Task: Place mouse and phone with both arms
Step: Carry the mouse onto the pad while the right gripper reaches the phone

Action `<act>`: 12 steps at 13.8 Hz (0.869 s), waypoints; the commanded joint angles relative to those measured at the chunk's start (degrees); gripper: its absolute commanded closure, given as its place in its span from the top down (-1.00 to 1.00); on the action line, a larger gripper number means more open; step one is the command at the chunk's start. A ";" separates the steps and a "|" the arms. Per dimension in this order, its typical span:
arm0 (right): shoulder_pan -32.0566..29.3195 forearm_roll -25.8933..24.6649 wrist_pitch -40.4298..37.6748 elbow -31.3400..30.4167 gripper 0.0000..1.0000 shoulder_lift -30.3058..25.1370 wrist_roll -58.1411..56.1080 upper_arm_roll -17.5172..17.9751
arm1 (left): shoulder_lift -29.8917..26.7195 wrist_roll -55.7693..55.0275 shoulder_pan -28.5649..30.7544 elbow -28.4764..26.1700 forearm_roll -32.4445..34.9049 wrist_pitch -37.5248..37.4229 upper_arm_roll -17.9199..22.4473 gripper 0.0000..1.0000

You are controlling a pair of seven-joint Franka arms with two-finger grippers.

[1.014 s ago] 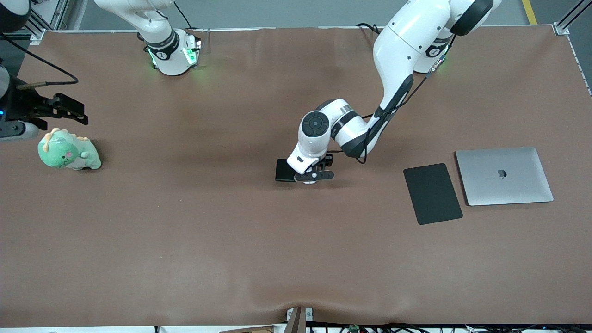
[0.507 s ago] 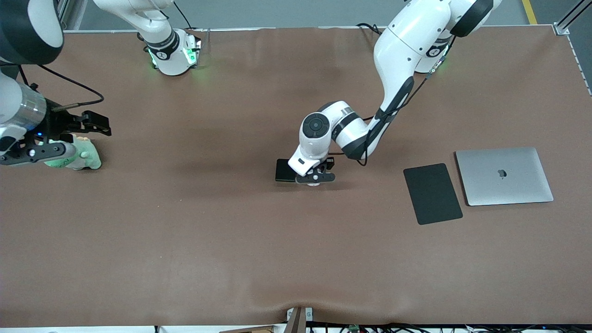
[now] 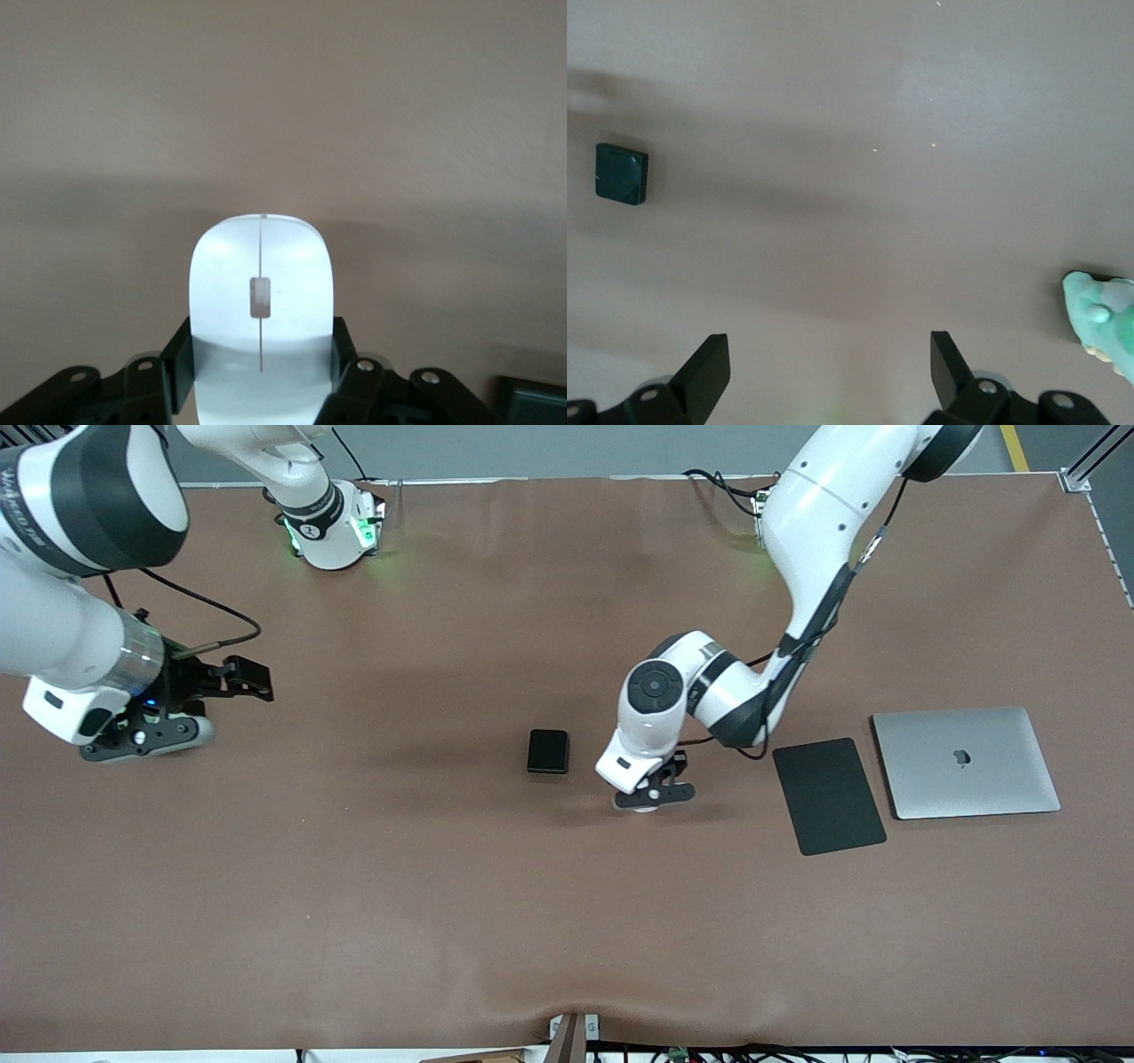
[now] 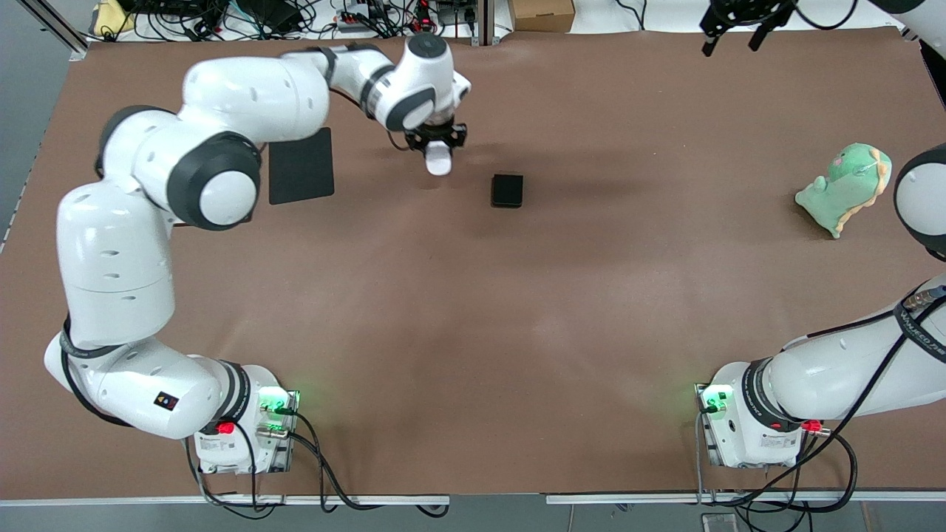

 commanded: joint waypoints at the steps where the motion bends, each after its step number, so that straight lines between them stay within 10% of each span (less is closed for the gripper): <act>1: 3.29 1.00 1.71 1.07 1.00 1.75 5.52 -0.21 | -7.34 7.25 5.65 -5.64 1.31 -1.75 -0.68 -0.35; 12: 18.76 1.18 12.00 1.07 1.00 10.09 24.34 -0.21 | -12.81 29.79 27.64 -18.74 1.31 4.47 -0.95 -0.33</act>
